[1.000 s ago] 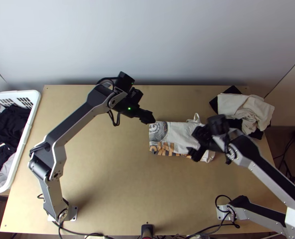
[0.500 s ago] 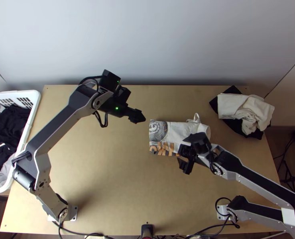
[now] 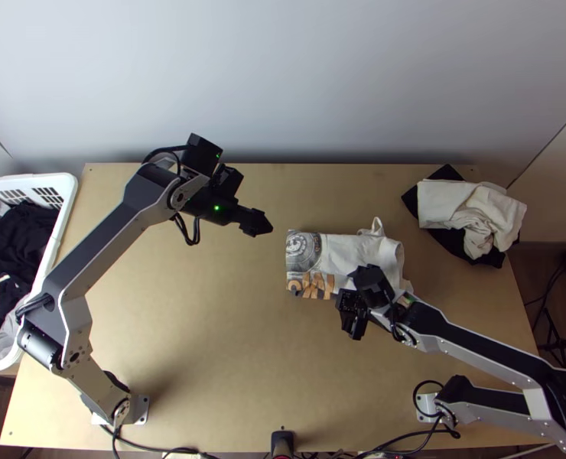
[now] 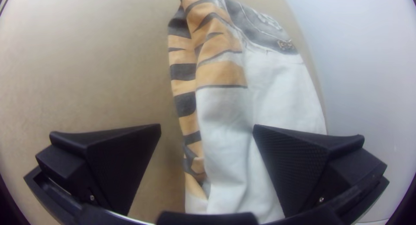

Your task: Fold the t-shirt

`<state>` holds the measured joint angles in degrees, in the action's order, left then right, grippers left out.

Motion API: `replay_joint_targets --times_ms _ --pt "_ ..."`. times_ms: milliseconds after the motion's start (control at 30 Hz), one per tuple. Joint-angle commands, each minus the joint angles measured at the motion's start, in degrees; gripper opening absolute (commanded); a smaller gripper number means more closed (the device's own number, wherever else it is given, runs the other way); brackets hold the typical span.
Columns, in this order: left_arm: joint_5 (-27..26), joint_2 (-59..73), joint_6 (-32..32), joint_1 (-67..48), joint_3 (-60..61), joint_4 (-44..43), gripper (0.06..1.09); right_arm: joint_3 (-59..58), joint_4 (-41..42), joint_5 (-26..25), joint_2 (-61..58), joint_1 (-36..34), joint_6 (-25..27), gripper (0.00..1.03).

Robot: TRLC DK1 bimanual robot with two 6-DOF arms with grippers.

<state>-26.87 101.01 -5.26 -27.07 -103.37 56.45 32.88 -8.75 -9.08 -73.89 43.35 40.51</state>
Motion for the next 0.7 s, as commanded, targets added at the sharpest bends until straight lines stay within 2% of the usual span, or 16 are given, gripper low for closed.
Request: replay_joint_targets --times_ms 0,400,533,600,667 --pt "0.0 0.2 0.5 0.5 0.1 0.0 1.05 -1.0 5.3 -1.7 -3.5 -0.7 1.2 0.99" --pt "0.0 0.5 0.7 0.6 0.1 0.0 1.05 -2.3 21.1 -9.4 -12.4 -0.9 2.5 0.97" --pt "0.0 0.2 0.7 0.5 0.1 0.2 1.05 -1.9 24.4 -9.9 -17.1 -1.2 2.4 0.82" --pt "0.0 0.2 0.8 0.6 0.2 0.4 1.05 -1.4 24.7 -10.3 -19.4 -1.3 2.3 0.68" --pt "0.0 0.0 0.9 0.7 0.3 0.7 1.05 -0.5 24.7 -10.2 -20.1 -1.6 1.8 0.47"
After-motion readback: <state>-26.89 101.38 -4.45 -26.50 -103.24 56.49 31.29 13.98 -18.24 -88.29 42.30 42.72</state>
